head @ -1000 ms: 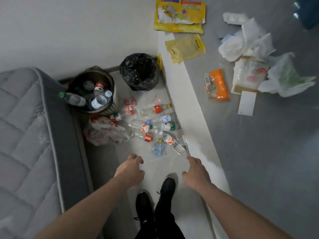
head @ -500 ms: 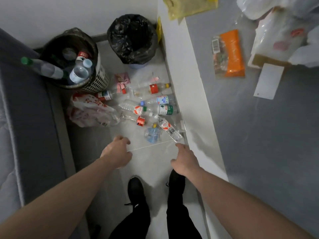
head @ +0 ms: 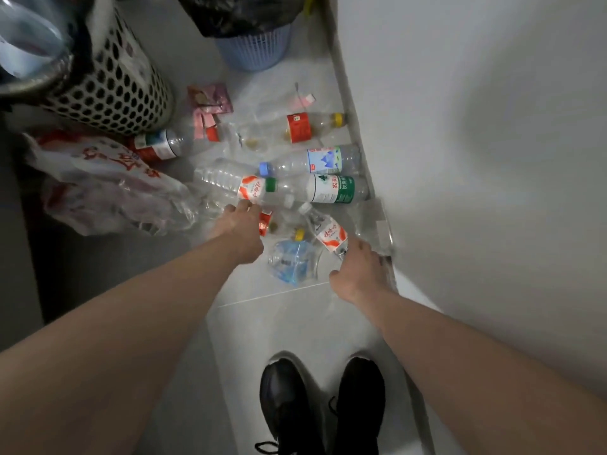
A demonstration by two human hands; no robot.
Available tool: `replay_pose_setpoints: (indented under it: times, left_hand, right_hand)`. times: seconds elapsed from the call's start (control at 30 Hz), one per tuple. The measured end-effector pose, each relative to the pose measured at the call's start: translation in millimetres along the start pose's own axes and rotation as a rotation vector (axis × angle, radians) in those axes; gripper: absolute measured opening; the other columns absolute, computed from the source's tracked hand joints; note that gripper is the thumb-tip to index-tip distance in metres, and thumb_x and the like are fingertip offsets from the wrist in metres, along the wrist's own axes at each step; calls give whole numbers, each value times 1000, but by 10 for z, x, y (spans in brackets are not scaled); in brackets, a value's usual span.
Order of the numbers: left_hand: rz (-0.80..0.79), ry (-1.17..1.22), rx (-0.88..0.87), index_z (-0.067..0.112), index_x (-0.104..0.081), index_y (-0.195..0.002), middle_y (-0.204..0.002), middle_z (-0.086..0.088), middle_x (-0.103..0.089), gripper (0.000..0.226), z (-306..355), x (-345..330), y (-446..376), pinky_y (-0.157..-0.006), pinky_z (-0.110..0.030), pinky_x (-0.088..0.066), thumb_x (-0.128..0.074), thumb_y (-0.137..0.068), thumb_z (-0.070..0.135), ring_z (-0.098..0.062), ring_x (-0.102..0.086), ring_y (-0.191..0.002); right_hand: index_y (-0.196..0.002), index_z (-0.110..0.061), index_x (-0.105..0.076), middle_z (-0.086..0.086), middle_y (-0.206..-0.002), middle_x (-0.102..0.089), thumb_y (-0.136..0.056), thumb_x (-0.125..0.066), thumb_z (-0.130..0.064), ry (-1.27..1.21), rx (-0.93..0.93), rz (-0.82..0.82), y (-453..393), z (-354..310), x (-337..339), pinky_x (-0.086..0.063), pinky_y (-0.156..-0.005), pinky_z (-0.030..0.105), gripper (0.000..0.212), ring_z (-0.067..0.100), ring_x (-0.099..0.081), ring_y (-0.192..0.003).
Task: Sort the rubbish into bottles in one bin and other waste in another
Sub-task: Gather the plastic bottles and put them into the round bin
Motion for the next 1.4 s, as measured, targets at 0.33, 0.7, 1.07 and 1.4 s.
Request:
replay_pose_setpoints:
  times: [0.33,0.7,1.07,1.4]
  left_hand:
    - [-43,-111,46,23,-46,-132,-125,-3,-56,61,23,-723,-163,-90,-38,-40,-75,-83,46,-28,-45,-118]
    - [28,213,247,20,-46,-121,-123,-3,-56,61,-261,142,1611,-92,-41,-50,-69,-78,56,-26,-55,-113]
    - [134,524,312,25,-42,-103,-100,2,-58,45,-192,1633,3150,-86,-42,-51,-64,-73,50,-25,-58,-94]
    - [332,754,330,26,-44,-98,-92,6,-59,46,-309,2799,4296,-71,-37,-49,-74,-69,47,-20,-60,-83]
  right_hand:
    - [-133,-14,-42,12,-128,-60,-86,-72,-38,19,-60,22,-286,266,-453,-51,-88,38,61,33,-60,-115]
    - [-132,-16,-50,8,-124,-66,-85,-64,-46,-202,-163,-131,1035,447,465,-53,-88,35,58,31,-64,-110]
    - [-120,-16,-68,-2,-108,-74,-88,-76,-37,-1067,-198,-242,2885,-168,1871,-56,-72,27,40,19,-72,-94]
    - [-120,-12,-56,7,-111,-73,-62,-81,1,-1086,92,-308,3685,-1001,3256,-55,-79,31,65,21,-71,-97]
Point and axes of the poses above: each hand's wrist, its own y-axis away from the middle knuckle, its own x-axis out of the back of the hand, z = x × y, the point moved 9 cm from there along -y, towards the middle knuckle
